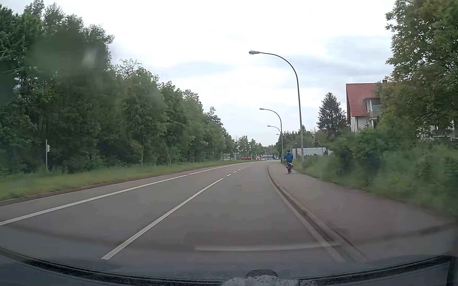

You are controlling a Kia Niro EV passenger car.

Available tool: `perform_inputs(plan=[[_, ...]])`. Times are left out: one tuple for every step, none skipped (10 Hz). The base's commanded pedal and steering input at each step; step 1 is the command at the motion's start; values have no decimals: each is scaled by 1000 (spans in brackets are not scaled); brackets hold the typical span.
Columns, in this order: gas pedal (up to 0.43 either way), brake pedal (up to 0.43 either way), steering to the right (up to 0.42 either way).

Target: Follow the waypoints while adhering to traffic rules and regulations

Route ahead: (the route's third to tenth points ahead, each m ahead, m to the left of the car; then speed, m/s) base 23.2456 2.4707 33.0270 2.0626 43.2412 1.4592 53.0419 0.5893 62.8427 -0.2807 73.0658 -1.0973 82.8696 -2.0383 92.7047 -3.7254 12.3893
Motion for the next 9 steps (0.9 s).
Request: perform_inputs(plan=[[98, 0, 10], [98, 0, 10], [98, 0, 10], [98, 0, 10], [98, 0, 10], [98, 0, 9], [98, 0, 9], [98, 0, 9], [98, 0, 8]])
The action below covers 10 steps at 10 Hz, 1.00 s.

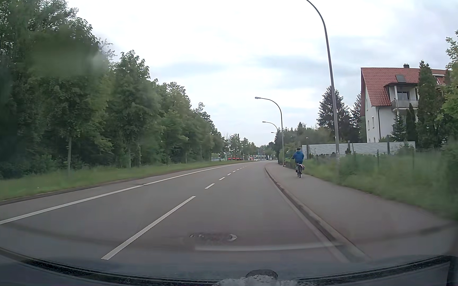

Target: Follow the waypoints while adhering to traffic rules and regulations

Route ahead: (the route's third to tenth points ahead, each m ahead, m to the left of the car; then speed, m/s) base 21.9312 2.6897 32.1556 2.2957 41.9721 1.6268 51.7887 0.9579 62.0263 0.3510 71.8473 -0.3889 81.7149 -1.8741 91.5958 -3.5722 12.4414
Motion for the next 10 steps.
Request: perform_inputs(plan=[[98, 0, 8], [98, 0, 8], [98, 0, 7], [98, 0, 7], [98, 0, 7], [87, 0, 7], [87, 0, 8], [87, 0, 8], [87, 0, 7], [87, 0, 8]])
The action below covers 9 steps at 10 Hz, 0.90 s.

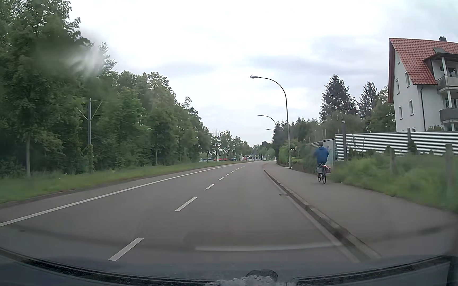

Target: Follow the waypoints while adhering to traffic rules and regulations

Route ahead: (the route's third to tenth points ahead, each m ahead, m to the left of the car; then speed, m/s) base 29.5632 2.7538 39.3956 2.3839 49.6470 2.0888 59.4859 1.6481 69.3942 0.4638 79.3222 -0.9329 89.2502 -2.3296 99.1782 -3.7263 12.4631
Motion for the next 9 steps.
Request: perform_inputs(plan=[[87, 0, 8], [87, 0, 8], [87, 0, 8], [87, 0, 7], [87, 0, 7], [87, 0, 7], [87, 0, 7], [87, 0, 7], [87, 0, 7]])
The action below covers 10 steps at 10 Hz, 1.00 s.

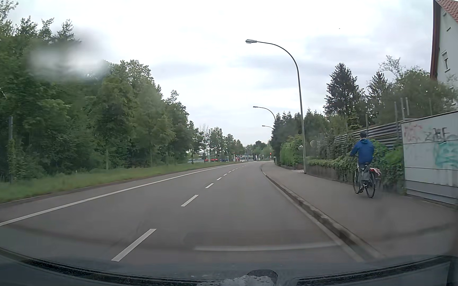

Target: Follow the waypoints while adhering to traffic rules and regulations

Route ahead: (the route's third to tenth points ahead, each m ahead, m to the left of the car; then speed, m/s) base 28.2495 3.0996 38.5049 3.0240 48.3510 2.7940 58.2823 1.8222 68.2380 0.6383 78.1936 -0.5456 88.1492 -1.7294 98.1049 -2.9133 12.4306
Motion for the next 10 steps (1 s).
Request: perform_inputs(plan=[[79, 0, 7], [79, 0, 7], [79, 0, 7], [67, 0, 7], [67, 0, 6], [59, 0, 6], [59, 0, 6], [59, 0, 6], [59, 0, 5], [59, 0, 4]])
